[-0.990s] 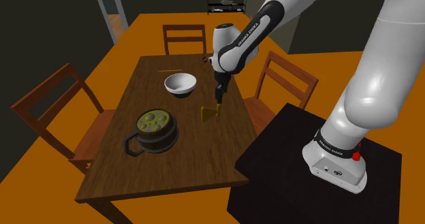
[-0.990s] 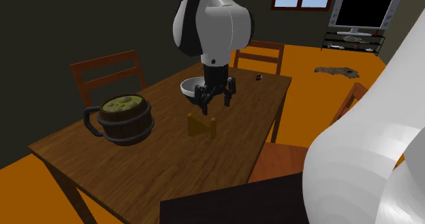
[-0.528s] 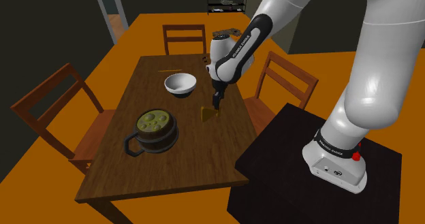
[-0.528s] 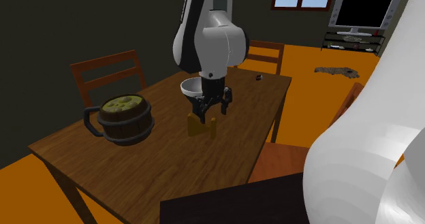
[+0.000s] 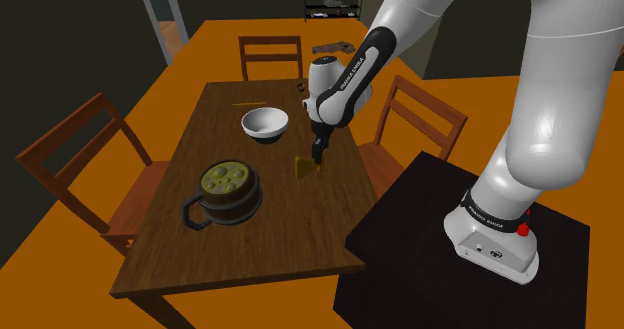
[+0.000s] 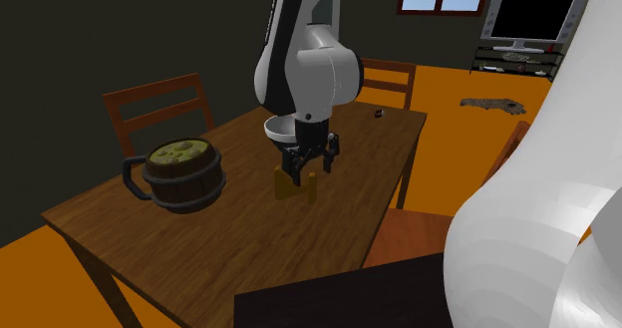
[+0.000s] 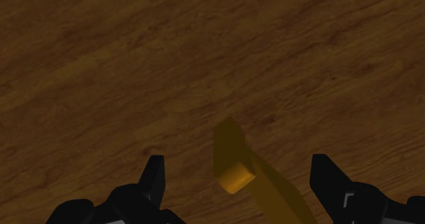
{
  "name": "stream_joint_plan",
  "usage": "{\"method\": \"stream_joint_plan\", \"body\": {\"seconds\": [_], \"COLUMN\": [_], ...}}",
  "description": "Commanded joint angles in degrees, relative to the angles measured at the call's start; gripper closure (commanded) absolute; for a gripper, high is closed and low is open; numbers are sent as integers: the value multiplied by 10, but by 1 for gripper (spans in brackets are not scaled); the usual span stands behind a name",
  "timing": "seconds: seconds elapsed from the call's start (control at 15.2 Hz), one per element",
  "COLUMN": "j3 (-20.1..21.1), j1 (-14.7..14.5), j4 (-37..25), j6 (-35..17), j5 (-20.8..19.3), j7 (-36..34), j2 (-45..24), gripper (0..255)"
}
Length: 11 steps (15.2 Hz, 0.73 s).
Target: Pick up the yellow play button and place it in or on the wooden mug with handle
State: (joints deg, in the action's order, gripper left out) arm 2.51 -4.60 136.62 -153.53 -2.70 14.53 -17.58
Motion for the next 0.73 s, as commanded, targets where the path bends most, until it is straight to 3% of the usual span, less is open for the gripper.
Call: {"method": "stream_joint_plan", "body": {"seconds": [0.0,0.07,0.66], "j3": [0,0,0], "j1": [0,0,0], "j4": [0,0,0], "j6": [0,0,0], "j5": [0,0,0], "j7": [0,0,0], "j2": [0,0,0], "gripper": [0,255,255]}}
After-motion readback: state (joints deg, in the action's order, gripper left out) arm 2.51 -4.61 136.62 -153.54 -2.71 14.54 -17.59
